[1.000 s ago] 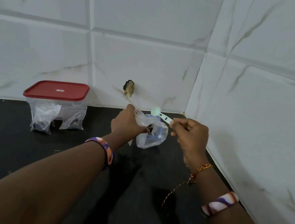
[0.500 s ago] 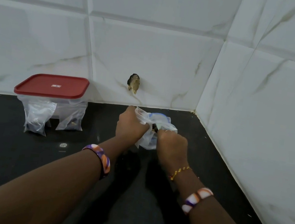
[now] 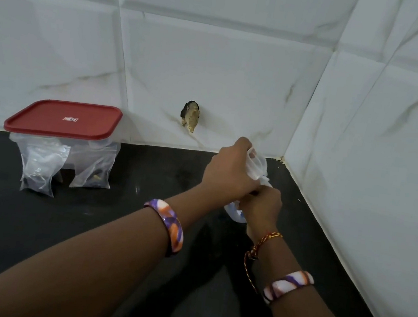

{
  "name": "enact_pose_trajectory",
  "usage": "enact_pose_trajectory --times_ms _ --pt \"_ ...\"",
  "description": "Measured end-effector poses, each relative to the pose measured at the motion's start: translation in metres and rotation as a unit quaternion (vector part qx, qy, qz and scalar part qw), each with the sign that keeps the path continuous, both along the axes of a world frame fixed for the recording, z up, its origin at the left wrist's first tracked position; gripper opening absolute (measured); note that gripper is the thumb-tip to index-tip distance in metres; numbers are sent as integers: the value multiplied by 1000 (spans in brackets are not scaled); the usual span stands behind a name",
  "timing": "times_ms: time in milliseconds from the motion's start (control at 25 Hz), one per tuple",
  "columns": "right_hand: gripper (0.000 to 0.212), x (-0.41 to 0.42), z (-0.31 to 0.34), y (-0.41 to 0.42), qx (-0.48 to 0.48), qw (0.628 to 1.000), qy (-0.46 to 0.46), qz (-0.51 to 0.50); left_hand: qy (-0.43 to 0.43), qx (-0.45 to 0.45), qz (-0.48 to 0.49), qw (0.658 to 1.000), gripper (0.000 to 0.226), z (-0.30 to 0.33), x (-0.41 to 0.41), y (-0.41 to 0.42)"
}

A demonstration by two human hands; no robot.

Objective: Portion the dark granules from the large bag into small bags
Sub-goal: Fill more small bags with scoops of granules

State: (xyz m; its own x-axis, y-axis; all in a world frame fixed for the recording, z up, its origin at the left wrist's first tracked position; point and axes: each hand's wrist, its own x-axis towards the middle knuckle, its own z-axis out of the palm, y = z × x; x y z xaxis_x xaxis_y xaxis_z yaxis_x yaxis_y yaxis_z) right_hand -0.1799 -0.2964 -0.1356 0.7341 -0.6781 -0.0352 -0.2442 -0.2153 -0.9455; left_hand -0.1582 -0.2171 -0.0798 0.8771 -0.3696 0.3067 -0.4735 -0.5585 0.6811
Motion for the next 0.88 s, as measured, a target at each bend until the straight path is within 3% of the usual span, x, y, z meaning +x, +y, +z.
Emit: enact_pose_trajectory --times_ms 280,440,680,880 --pt "10 -16 -1 -4 114 991 -68 -29 -7 -39 121 992 41 -9 19 27" --pt "7 -40 10 -4 183 981 -63 -25 32 -20 154 987 48 -9 13 35" --pt "7 -80 23 -6 203 978 -48 9 76 14 136 988 74 -10 -7 52" --pt "6 -106 54 6 185 973 -130 47 55 4 136 989 70 -17 -28 72"
